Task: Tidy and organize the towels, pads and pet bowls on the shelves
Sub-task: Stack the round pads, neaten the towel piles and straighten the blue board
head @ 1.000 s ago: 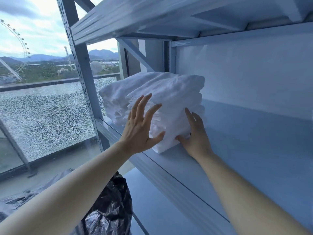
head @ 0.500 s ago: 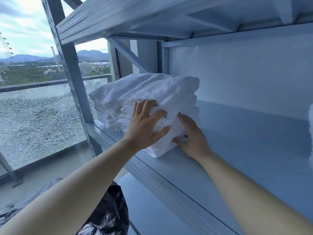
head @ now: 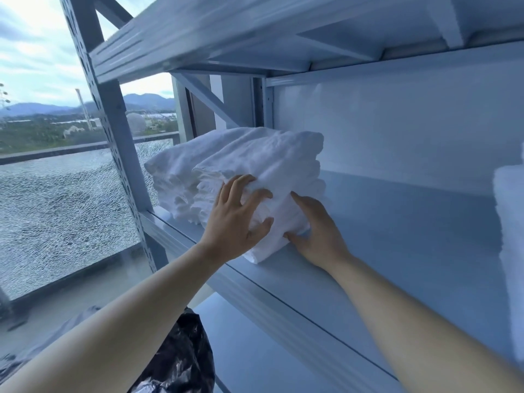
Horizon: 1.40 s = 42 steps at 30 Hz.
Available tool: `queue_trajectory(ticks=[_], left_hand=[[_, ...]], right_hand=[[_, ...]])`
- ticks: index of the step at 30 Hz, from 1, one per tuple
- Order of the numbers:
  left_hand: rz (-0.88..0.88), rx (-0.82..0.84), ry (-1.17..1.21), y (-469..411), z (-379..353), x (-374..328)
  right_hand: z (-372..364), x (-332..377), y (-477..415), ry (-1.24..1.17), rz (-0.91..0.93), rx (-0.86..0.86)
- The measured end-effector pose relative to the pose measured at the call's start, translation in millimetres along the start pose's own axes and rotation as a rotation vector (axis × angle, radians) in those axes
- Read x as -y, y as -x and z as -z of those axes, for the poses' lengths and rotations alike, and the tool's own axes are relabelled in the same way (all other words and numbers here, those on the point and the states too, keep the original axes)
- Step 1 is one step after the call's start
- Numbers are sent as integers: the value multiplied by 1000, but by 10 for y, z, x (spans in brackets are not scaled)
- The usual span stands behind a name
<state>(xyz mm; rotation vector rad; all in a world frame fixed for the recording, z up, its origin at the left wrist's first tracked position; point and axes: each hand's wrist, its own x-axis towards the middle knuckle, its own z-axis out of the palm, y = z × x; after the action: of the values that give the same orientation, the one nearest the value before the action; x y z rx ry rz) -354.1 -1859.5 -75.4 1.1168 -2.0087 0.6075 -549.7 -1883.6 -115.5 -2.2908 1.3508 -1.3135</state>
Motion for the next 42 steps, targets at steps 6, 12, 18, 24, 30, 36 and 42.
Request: queue_trajectory(ticks=[6,12,18,24,30,36,42], left_hand=[[126,31,-31,129,330,-187],[193,3,19,224,576,-702],[257,-6,113,575,796,-1525],[269,13,185,785,1065,-2360],[201,-25,307,613,1086,-3129],[42,-72,409,422,982,-3704],[-60,-5,442,315,836,-3944]], right_hand=[[222,320,194,-4,-6,-30],[575,612,659,11,-23,-18],[1101,849,1397,-66,-5,19],[1676,1025,2013,-83,70,-46],[2381,1066,2450,-23,107,-124],[3013,951,2815,64,107,-222],[3367,731,3040,167,83,-299]])
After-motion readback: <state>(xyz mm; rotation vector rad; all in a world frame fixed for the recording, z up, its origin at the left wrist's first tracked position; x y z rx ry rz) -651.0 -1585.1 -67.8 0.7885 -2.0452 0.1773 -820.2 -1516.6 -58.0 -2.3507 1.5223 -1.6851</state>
